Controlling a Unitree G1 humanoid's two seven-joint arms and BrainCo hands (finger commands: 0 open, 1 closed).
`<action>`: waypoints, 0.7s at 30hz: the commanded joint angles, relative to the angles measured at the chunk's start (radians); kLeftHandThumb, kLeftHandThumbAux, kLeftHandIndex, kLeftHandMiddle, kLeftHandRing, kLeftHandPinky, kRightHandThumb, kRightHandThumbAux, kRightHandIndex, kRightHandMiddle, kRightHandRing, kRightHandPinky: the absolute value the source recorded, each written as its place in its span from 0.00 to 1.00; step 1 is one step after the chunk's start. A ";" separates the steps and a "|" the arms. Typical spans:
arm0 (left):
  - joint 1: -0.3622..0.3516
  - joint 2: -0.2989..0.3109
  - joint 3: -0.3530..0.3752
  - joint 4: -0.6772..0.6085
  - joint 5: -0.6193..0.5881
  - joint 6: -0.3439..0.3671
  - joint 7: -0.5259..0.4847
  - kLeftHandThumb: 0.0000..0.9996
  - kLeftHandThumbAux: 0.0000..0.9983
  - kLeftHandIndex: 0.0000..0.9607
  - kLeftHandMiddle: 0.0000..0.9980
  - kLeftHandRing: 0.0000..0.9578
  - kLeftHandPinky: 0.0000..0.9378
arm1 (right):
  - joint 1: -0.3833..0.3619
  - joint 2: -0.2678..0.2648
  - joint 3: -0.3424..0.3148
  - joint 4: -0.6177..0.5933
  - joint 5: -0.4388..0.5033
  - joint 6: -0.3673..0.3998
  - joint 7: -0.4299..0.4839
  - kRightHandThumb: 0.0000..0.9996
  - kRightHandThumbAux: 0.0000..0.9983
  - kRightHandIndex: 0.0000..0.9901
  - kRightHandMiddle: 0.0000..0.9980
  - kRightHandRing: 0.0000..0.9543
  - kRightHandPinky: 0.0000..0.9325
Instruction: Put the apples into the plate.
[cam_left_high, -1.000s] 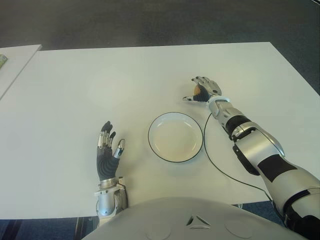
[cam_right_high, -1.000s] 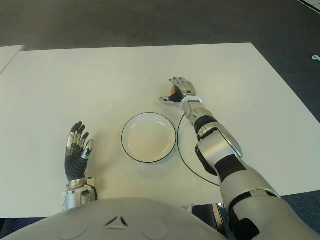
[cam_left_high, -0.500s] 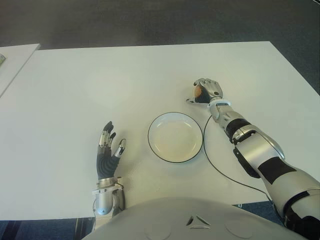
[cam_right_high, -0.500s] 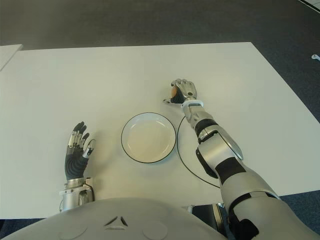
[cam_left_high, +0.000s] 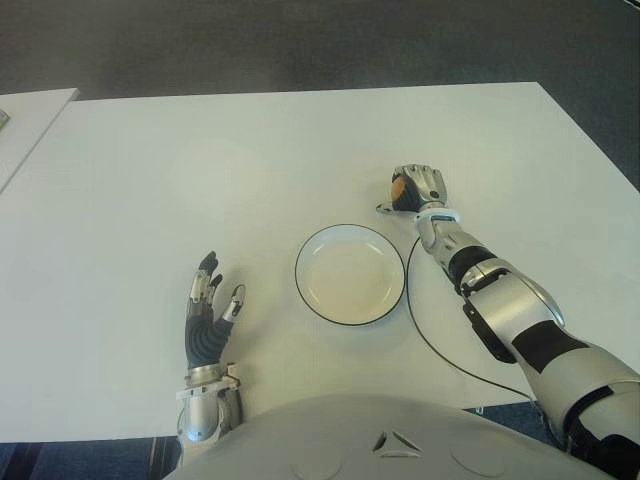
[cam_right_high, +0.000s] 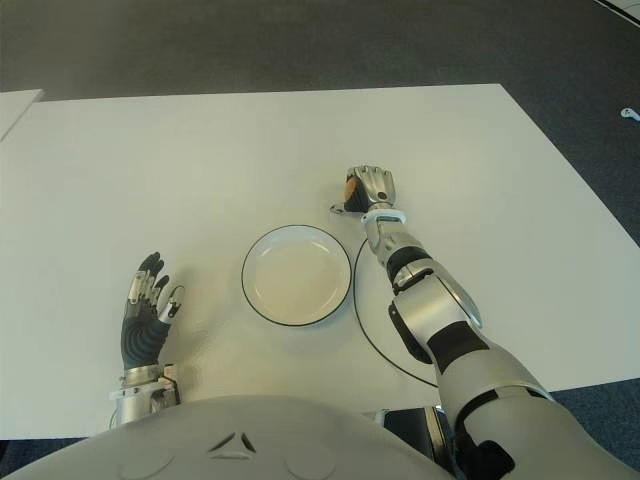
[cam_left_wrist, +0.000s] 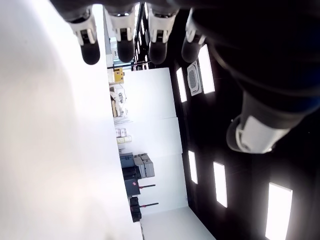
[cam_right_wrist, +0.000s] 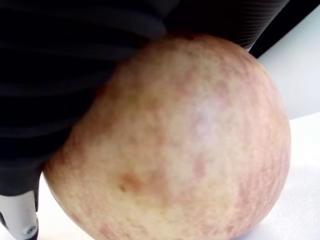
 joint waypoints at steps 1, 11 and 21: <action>0.030 0.005 0.006 -0.010 0.014 0.043 0.005 0.14 0.59 0.07 0.04 0.02 0.00 | 0.076 0.022 -0.020 0.031 0.024 0.015 0.092 0.72 0.71 0.45 0.82 0.82 0.58; 0.040 0.001 0.011 -0.040 0.056 0.063 0.030 0.10 0.62 0.06 0.03 0.01 0.00 | 0.078 0.028 -0.058 0.027 0.045 0.006 0.098 0.73 0.71 0.45 0.82 0.81 0.58; 0.039 0.002 0.013 -0.046 0.070 0.070 0.043 0.10 0.62 0.06 0.03 0.01 0.00 | 0.078 0.032 -0.078 0.025 0.050 0.003 0.098 0.73 0.71 0.45 0.81 0.80 0.57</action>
